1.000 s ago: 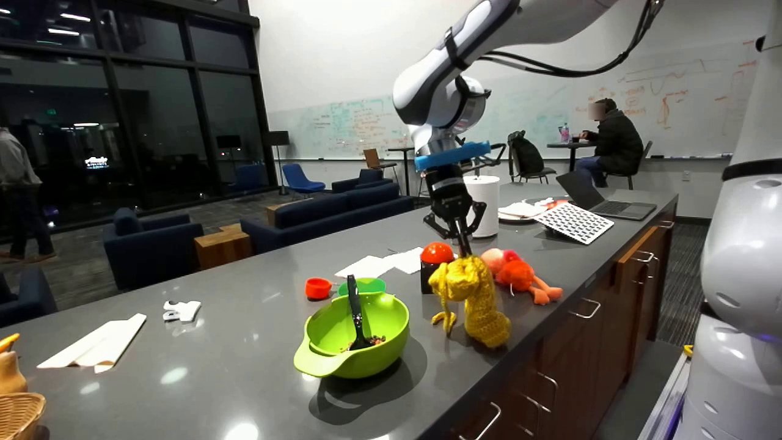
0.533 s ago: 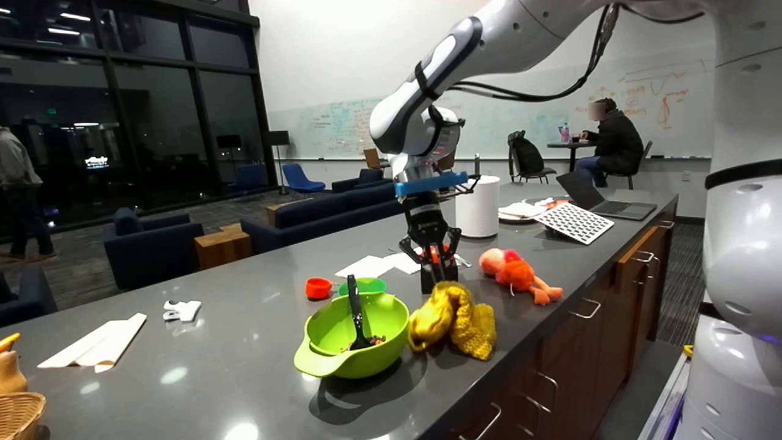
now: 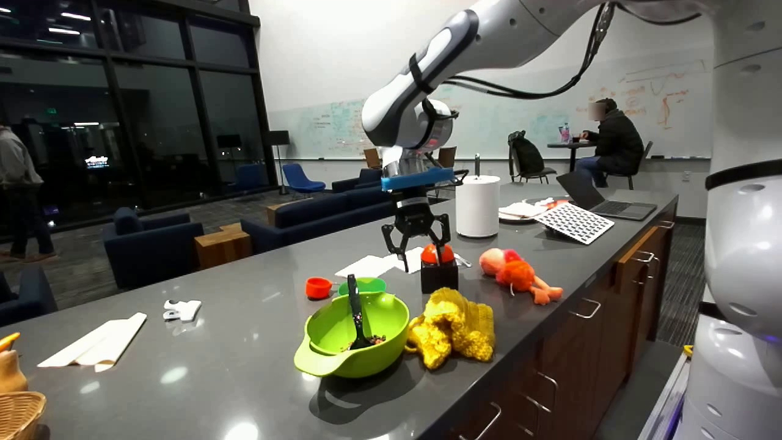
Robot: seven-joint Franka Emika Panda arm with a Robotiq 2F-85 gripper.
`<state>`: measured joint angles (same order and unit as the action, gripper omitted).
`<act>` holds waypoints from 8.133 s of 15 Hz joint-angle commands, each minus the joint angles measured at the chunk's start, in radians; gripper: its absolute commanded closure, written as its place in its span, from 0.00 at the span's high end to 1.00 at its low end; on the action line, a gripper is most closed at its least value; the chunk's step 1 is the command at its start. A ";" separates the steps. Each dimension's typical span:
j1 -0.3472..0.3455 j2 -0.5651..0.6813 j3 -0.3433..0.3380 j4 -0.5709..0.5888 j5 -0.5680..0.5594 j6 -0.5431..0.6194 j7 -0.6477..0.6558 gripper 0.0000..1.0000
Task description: Place the orange knitted item to the right of the green bowl
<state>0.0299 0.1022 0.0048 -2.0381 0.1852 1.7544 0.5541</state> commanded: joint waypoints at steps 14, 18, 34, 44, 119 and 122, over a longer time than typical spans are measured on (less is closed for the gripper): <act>-0.078 -0.204 -0.066 -0.427 -0.094 0.417 0.602 1.00; -0.085 -0.246 -0.055 -0.487 -0.105 0.435 0.667 1.00; -0.078 -0.113 -0.060 -0.554 0.001 0.772 0.523 1.00; -0.068 -0.068 -0.063 -0.516 0.036 0.821 0.398 0.52; -0.071 -0.039 -0.052 -0.352 0.123 0.373 0.041 0.00; -0.059 0.008 -0.043 -0.339 0.120 0.416 0.035 0.00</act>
<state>-0.0400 0.0734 -0.0471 -2.3870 0.2804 2.1309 0.6154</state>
